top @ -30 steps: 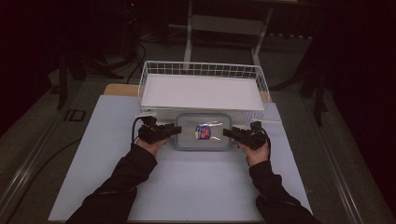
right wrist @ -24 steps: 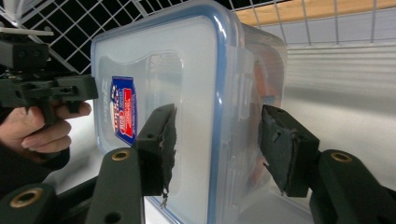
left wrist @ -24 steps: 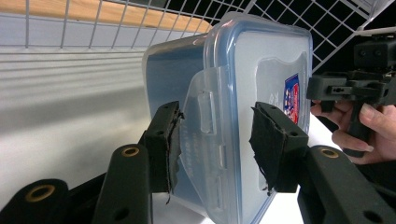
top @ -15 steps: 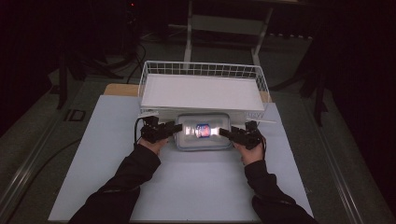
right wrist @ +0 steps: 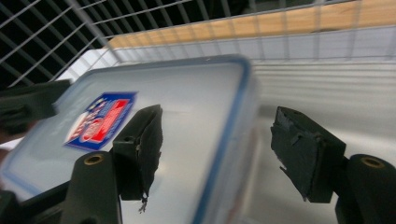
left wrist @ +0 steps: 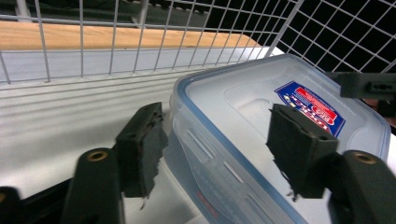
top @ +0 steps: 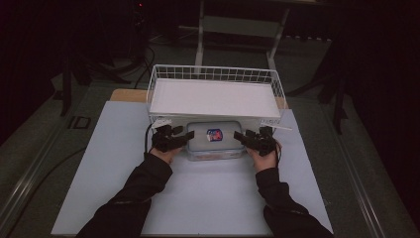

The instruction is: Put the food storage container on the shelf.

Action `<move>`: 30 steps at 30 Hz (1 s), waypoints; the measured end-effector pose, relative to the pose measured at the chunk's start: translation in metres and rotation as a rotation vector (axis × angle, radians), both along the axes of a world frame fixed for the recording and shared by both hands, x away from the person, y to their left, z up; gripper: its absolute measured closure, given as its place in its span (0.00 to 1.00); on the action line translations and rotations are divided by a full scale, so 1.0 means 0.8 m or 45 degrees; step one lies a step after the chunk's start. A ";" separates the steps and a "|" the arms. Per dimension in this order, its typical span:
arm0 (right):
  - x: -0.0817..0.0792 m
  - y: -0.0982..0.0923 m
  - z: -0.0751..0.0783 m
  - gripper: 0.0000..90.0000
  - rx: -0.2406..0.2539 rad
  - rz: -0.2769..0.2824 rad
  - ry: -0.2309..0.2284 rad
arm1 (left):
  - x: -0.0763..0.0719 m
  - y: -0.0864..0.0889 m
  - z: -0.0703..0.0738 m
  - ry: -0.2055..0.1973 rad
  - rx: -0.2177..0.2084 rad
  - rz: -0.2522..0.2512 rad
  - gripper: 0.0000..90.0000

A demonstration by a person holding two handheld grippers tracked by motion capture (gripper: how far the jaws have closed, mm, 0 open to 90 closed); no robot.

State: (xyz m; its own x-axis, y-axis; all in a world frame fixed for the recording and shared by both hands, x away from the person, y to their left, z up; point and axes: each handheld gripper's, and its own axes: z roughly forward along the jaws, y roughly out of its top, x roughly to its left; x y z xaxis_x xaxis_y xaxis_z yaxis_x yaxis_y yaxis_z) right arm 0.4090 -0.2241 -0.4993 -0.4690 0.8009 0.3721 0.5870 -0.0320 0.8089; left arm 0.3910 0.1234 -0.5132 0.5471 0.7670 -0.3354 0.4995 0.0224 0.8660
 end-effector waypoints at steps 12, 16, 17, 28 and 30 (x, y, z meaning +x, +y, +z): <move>-0.017 -0.014 0.006 0.38 -0.029 0.029 -0.089 | -0.032 0.008 0.013 -0.022 -0.023 -0.122 0.16; -0.032 -0.018 0.015 0.37 -0.034 0.057 -0.108 | -0.047 0.011 0.021 -0.027 -0.012 -0.157 0.06; -0.037 -0.017 0.018 0.37 -0.037 0.067 -0.116 | -0.051 0.012 0.024 -0.031 -0.005 -0.162 0.04; -0.085 0.004 0.031 0.47 -0.004 0.210 -0.122 | -0.091 0.024 0.041 -0.015 -0.001 -0.231 0.01; -0.090 0.009 0.028 0.51 -0.013 0.239 -0.107 | -0.097 0.027 0.041 -0.007 0.008 -0.234 0.00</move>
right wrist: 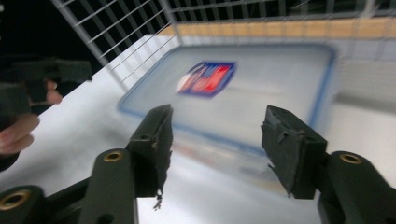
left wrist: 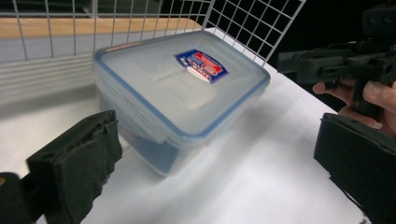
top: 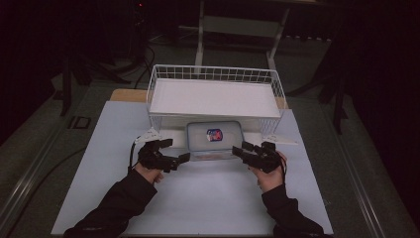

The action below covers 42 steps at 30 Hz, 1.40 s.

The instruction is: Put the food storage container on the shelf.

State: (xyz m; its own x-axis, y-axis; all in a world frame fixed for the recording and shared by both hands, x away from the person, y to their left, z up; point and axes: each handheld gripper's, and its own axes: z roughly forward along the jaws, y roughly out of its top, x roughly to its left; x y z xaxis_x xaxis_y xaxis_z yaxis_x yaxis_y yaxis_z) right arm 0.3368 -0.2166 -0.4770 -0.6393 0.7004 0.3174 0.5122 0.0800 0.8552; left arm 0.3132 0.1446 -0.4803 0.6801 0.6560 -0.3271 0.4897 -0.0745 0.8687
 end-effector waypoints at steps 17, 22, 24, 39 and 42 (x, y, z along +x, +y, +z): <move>-0.006 0.047 -0.031 1.00 -0.135 0.160 0.060 | -0.025 0.002 -0.027 -0.035 0.023 -0.025 0.00; 0.003 0.058 -0.040 1.00 -0.153 0.157 0.075 | -0.032 0.004 -0.025 -0.079 0.031 -0.016 0.01; 0.005 0.060 -0.040 1.00 -0.153 0.154 0.078 | -0.032 0.004 -0.025 -0.079 0.031 -0.016 0.00; 0.040 0.078 -0.044 1.00 -0.177 0.095 0.080 | -0.036 0.005 -0.026 -0.146 0.022 0.009 0.01; 0.048 0.081 -0.044 1.00 -0.163 0.091 0.094 | -0.039 0.003 -0.027 -0.157 0.034 0.007 0.01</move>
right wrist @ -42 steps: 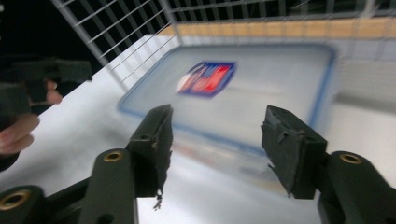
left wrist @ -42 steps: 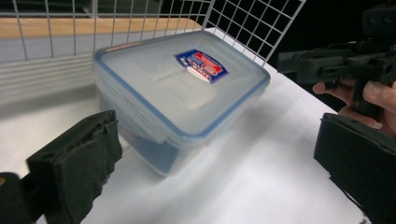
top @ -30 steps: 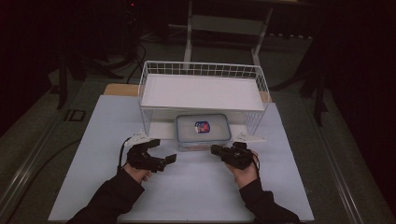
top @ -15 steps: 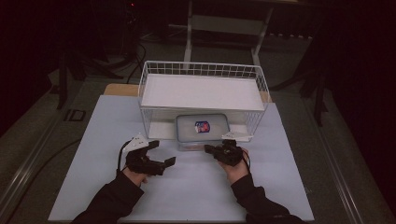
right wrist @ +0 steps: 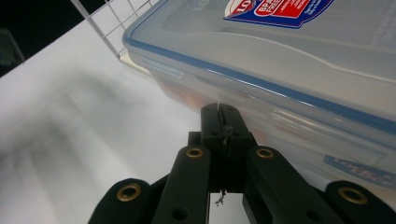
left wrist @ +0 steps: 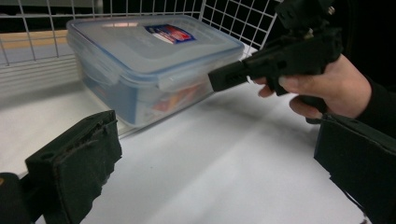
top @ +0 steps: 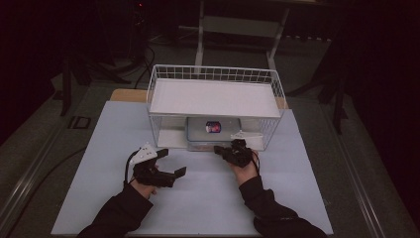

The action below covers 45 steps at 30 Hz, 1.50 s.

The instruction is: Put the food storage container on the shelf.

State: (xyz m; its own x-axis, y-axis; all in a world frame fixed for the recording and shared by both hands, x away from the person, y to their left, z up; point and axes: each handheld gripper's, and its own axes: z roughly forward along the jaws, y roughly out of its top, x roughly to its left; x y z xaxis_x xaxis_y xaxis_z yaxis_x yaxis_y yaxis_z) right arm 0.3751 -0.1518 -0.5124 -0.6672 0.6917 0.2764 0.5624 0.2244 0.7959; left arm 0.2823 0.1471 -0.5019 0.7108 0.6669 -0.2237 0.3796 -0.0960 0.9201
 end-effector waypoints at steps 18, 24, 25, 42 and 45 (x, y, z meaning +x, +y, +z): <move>0.038 0.015 -0.002 1.00 0.019 -0.080 0.043 | -0.002 0.004 0.002 -0.041 0.002 0.021 0.01; 0.051 0.016 -0.002 1.00 0.004 -0.075 0.031 | -0.002 0.006 0.003 -0.047 0.014 0.040 0.01; 0.051 0.017 -0.002 1.00 0.001 -0.071 0.025 | -0.002 0.006 0.003 -0.046 0.012 0.039 0.01; 0.007 0.009 0.010 0.30 0.038 0.071 -0.060 | -0.003 0.003 0.006 -0.027 0.013 0.009 0.01; -0.004 0.001 0.013 0.19 0.103 0.131 -0.023 | -0.004 0.002 0.007 -0.030 0.013 0.004 0.01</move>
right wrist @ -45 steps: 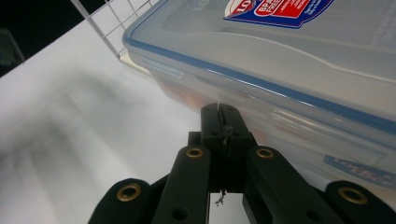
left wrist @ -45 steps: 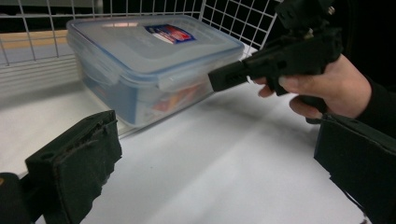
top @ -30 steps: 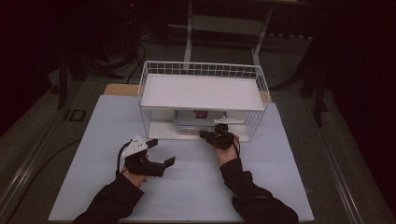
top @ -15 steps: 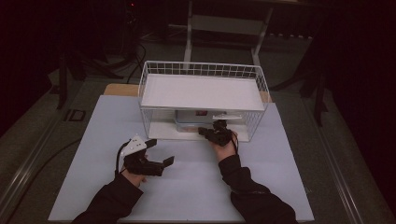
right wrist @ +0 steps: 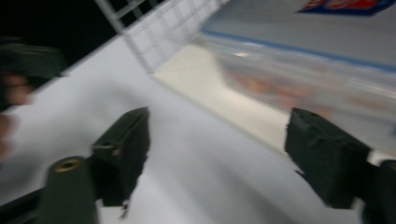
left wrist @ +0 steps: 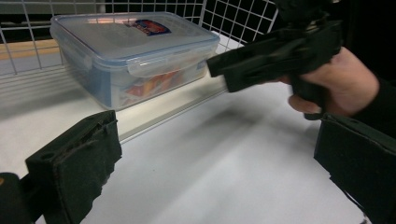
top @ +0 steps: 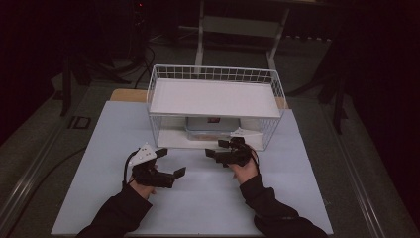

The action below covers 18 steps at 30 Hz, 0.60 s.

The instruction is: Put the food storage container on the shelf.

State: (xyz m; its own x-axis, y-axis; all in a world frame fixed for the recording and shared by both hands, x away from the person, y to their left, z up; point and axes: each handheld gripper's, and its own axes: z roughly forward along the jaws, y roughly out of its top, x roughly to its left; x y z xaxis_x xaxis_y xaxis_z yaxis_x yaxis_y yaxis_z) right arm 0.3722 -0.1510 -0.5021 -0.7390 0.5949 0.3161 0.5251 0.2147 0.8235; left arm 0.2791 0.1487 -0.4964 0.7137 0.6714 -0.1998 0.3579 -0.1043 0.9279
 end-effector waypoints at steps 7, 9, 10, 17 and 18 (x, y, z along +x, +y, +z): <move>-0.024 -0.014 0.005 0.16 -0.011 0.020 -0.039 | -0.003 -0.003 0.002 0.003 0.009 -0.021 0.01; -0.036 -0.022 0.006 0.16 -0.034 0.010 -0.078 | -0.004 -0.003 0.003 -0.002 0.010 -0.027 0.01; -0.036 -0.022 0.006 0.16 -0.034 0.010 -0.078 | -0.004 -0.003 0.003 -0.002 0.010 -0.027 0.01; -0.060 -0.047 0.014 0.16 -0.044 -0.013 -0.157 | -0.012 0.000 0.007 0.000 0.018 -0.041 0.01; -0.067 -0.054 0.016 0.16 -0.047 -0.022 -0.180 | -0.014 0.001 0.007 -0.003 0.019 -0.041 0.01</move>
State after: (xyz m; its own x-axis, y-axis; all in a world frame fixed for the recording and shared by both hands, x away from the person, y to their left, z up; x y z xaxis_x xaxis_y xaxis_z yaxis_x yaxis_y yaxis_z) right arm 0.3183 -0.1942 -0.4892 -0.7642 0.6172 0.1872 0.4081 0.2379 0.8814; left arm 0.2680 0.1495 -0.4907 0.7353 0.6511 -0.1882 0.3519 -0.1294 0.9271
